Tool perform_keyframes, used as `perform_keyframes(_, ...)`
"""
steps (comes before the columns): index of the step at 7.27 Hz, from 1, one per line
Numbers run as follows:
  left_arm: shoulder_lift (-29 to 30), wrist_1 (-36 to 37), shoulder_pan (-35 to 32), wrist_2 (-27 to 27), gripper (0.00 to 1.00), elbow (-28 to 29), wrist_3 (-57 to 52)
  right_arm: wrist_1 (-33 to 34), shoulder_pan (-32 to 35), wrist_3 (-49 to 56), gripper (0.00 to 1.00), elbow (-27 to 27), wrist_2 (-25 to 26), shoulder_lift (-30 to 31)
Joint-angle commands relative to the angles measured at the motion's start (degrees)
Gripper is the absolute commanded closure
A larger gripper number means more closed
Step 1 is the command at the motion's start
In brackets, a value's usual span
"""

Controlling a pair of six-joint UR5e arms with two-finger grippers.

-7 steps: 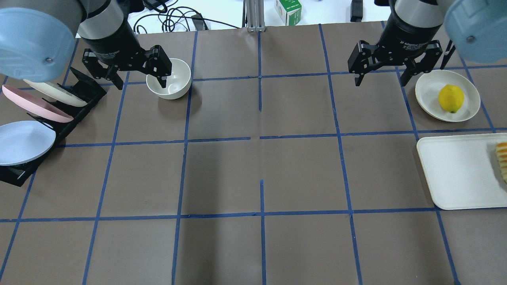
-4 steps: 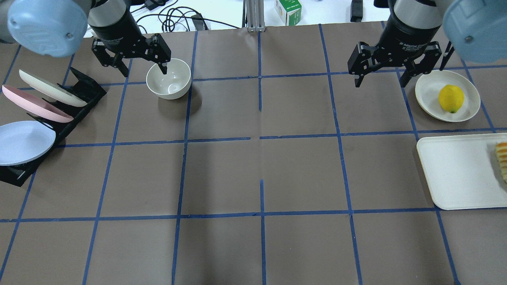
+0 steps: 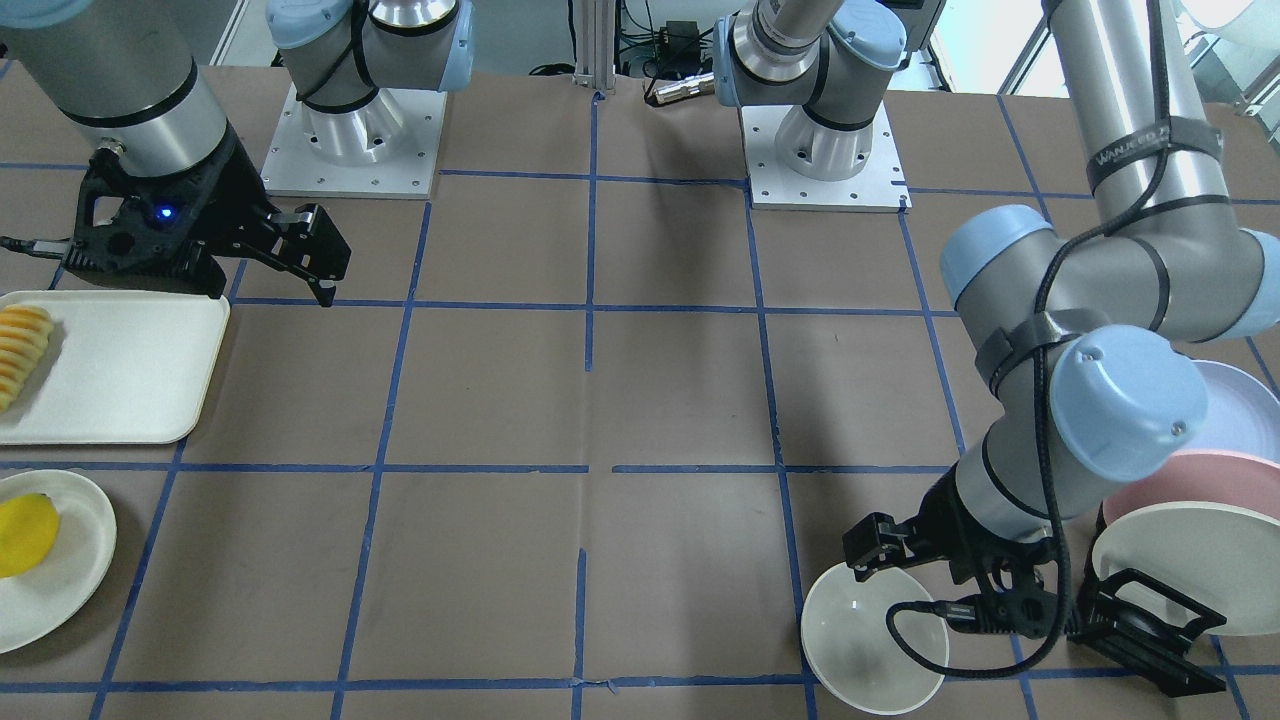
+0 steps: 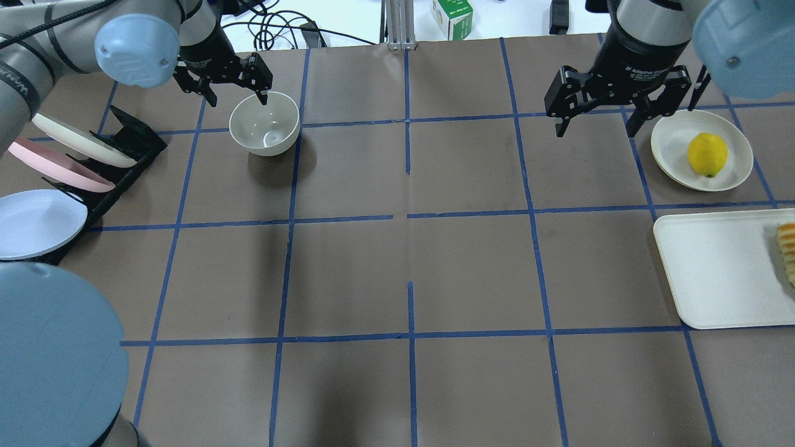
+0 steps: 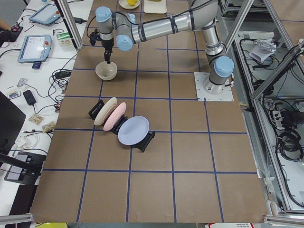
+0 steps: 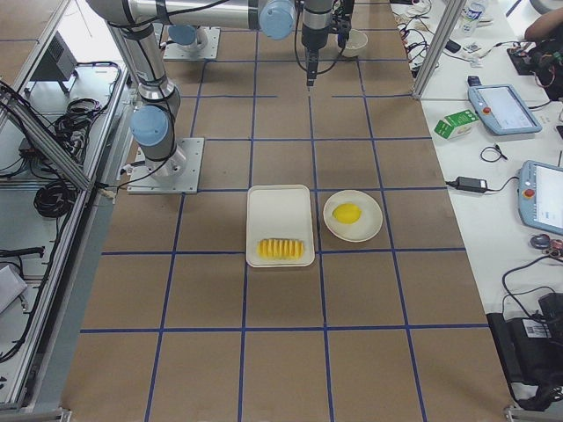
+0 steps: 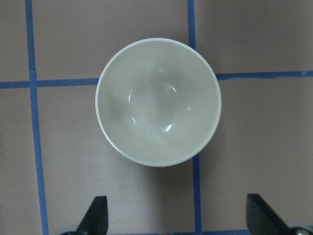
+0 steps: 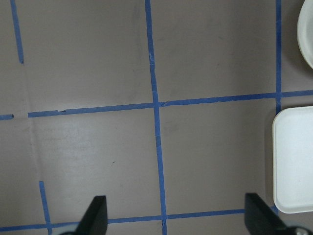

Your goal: Place bowl and put lemon in it

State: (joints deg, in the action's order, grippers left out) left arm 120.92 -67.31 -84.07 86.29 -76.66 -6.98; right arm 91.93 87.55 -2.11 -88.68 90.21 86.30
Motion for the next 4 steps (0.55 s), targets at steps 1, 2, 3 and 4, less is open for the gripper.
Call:
perform_keyframes(1, 4.7, 3.4, 3.1, -1.8, 0.0, 0.1, -5.4, -0.1, -8.5, 0.9, 0.0, 0.0, -0.8, -1.9)
perform_keyframes(2, 6.2, 4.1, 3.6, -1.8, 0.0, 0.2, -6.5, -0.1, -13.3, 1.1, 0.0, 0.0, -0.8, -3.4)
perform_keyframes(3, 7.8, 7.7, 3.6, -1.8, 0.0, 0.0, -6.6, 0.3, -14.7, 2.5, 0.0, 0.0, -0.5, -5.1)
perform_keyframes(4, 8.9, 7.9, 3.6, -1.9, 0.0, -0.4, -6.6, 0.4, -15.8, 2.5, 0.0, 0.2, -0.1, -7.8)
